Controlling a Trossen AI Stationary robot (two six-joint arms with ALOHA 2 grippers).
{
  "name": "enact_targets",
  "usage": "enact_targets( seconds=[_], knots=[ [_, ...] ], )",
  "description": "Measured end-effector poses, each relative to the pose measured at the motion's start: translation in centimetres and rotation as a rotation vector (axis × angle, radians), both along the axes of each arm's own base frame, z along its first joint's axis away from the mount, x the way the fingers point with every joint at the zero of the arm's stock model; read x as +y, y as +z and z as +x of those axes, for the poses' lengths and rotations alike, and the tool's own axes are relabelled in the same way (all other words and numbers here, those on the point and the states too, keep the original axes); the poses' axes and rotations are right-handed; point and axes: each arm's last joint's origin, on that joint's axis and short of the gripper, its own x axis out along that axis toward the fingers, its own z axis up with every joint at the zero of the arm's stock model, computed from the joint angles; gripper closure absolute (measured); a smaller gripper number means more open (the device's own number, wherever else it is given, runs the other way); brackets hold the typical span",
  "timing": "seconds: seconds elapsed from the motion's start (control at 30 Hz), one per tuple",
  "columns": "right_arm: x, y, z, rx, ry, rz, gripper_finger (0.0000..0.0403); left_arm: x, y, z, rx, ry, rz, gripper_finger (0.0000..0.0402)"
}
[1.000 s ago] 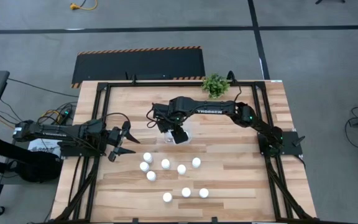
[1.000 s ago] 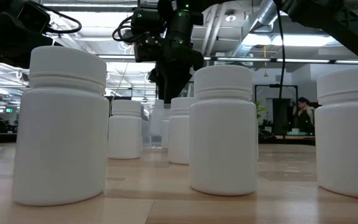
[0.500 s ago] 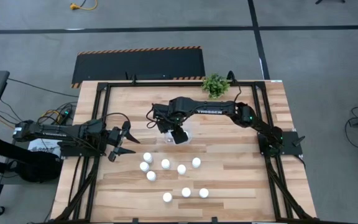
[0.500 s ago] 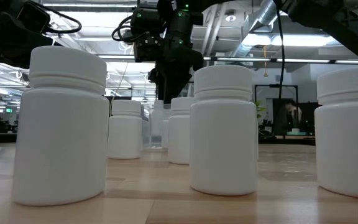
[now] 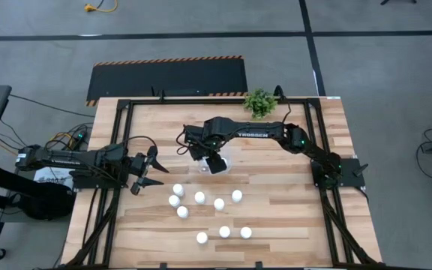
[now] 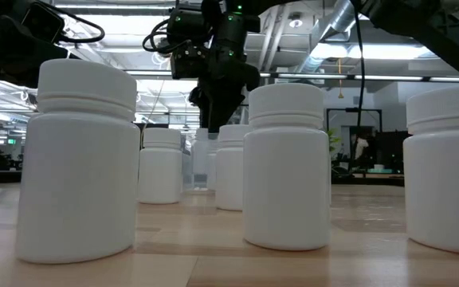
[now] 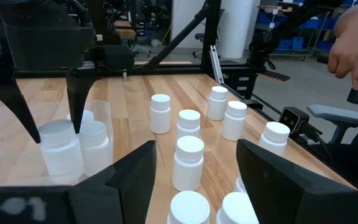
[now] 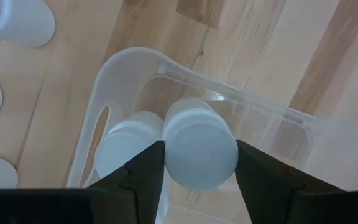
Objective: Pick and place pill bottles into a basket
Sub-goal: Put the pill bottles into the container
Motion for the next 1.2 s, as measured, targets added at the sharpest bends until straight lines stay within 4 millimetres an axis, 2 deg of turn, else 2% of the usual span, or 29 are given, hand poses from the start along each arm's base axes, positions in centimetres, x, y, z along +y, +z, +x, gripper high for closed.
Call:
enact_targets(
  seconds=[1.2],
  knots=[
    [0.03,0.02,0.23,-0.024,0.003,0.023,0.0228,0.0,0.0,0.0,0.0,0.0,-0.001,0.0191]
  ],
)
